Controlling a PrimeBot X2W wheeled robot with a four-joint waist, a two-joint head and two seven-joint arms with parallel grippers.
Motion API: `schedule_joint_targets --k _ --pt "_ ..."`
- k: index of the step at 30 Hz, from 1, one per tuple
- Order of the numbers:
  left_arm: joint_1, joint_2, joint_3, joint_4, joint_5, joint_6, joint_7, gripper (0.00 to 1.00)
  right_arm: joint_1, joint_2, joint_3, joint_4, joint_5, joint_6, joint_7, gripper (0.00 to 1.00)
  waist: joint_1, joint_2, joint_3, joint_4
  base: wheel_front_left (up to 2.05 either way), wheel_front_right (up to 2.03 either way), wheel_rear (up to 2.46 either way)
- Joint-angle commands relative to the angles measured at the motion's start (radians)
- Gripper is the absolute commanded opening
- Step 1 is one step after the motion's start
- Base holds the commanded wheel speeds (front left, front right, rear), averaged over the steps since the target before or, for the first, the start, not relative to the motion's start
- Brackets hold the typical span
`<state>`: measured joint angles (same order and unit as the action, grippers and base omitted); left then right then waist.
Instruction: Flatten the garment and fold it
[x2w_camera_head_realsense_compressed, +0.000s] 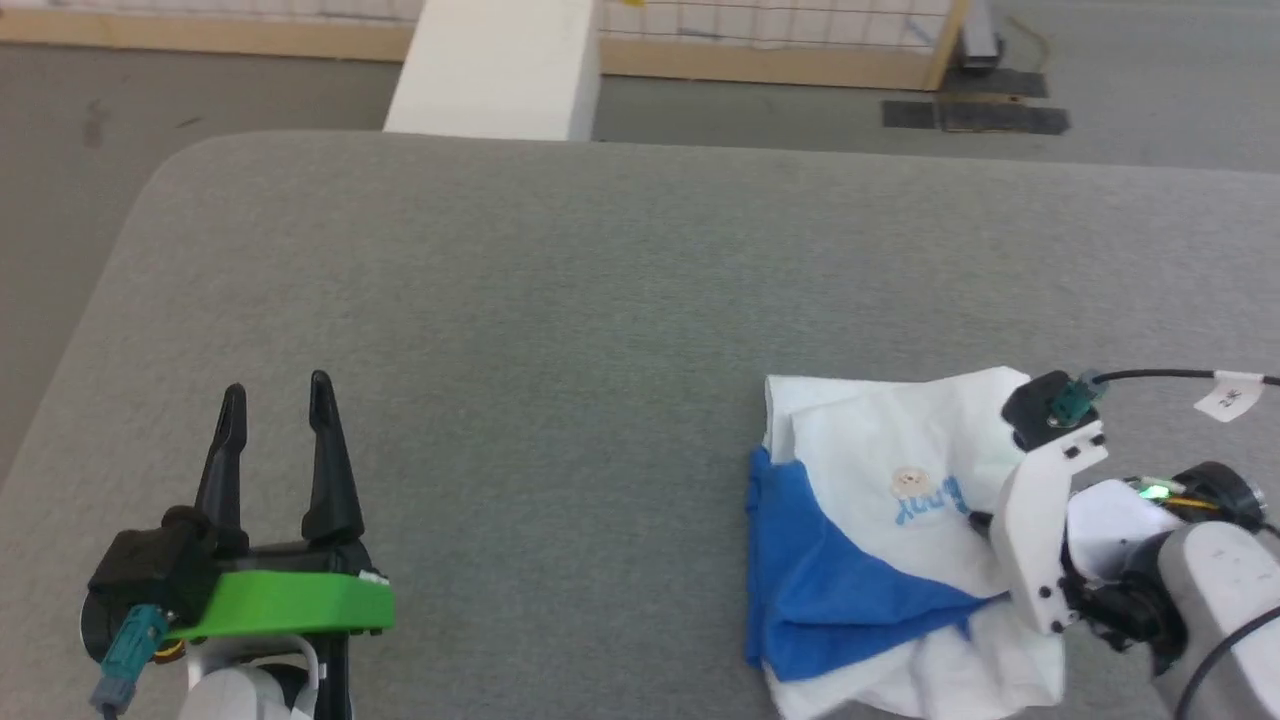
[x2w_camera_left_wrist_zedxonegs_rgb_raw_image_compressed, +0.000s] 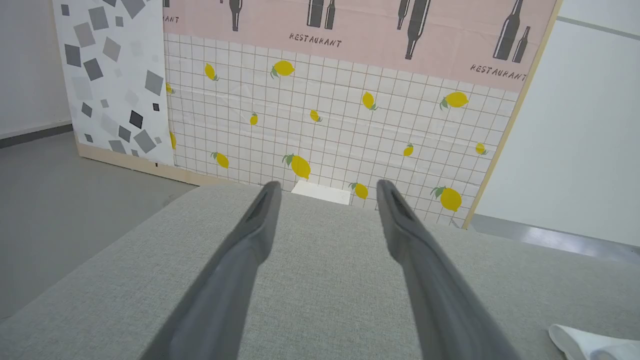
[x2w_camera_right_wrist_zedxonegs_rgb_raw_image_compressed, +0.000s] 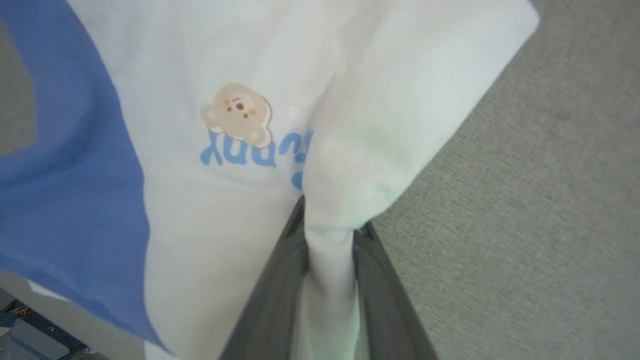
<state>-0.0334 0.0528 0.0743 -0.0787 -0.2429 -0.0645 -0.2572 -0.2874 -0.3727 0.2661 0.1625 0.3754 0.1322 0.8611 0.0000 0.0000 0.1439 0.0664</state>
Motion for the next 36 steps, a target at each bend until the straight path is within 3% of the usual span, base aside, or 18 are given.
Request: schedule_joint_targets --k 1,7,13,19,29,30,31,32,36 --pt "0.007 -0.003 -0.003 -0.001 -0.013 0.001 -0.005 1.00 -0.016 -0.046 0.015 -0.019 0.023 -0.002 0.020 0.00 0.0000 0.0000 -0.003 -0.102 0.00 0.00 0.00" --pt "-0.034 -0.003 -0.027 -0.008 -0.001 -0.004 -0.005 1.00 -0.082 -0.245 0.077 -0.062 0.093 -0.002 0.068 0.00 0.0000 0.0000 0.074 -0.270 0.00 0.00 0.00" --pt "-0.118 0.017 -0.047 -0.019 0.036 -0.009 -0.004 1.00 -0.167 -0.341 0.041 0.017 0.086 -0.002 0.003 0.00 0.0000 0.0000 0.196 -0.351 0.00 0.00 0.00" --pt "-0.187 0.049 -0.058 -0.054 0.064 -0.005 0.026 1.00 -0.256 -0.408 -0.034 0.159 0.022 -0.002 -0.131 0.00 0.0000 0.0000 0.327 -0.355 0.00 0.00 0.00" --pt "-0.239 0.094 -0.064 -0.132 0.095 0.003 0.096 1.00 -0.395 -0.433 -0.154 0.398 -0.069 -0.002 -0.319 0.00 0.0000 0.0000 0.474 -0.311 0.00 0.00 0.00" --pt "-0.243 0.104 -0.059 -0.153 0.096 0.006 0.108 1.00 -0.436 -0.433 -0.167 0.450 -0.089 -0.002 -0.374 0.19 0.0000 0.0000 0.495 -0.302 0.00 0.00 0.00" --pt "-0.243 0.107 -0.057 -0.159 0.096 0.008 0.113 1.00 -0.444 -0.439 -0.155 0.469 -0.104 -0.002 -0.383 0.91 0.0000 0.0000 0.500 -0.300 0.00 0.00 0.00" --pt "-0.241 0.110 -0.055 -0.163 0.096 0.008 0.116 1.00 -0.456 -0.439 -0.157 0.484 -0.108 -0.002 -0.396 1.00 0.0000 0.0000 0.502 -0.300 0.00 0.00 0.00" --pt "-0.237 0.113 -0.054 -0.175 0.096 0.015 0.123 1.00 -0.509 -0.430 -0.172 0.541 -0.121 -0.002 -0.447 1.00 0.0000 0.0000 0.499 -0.303 0.00 0.00 0.00"
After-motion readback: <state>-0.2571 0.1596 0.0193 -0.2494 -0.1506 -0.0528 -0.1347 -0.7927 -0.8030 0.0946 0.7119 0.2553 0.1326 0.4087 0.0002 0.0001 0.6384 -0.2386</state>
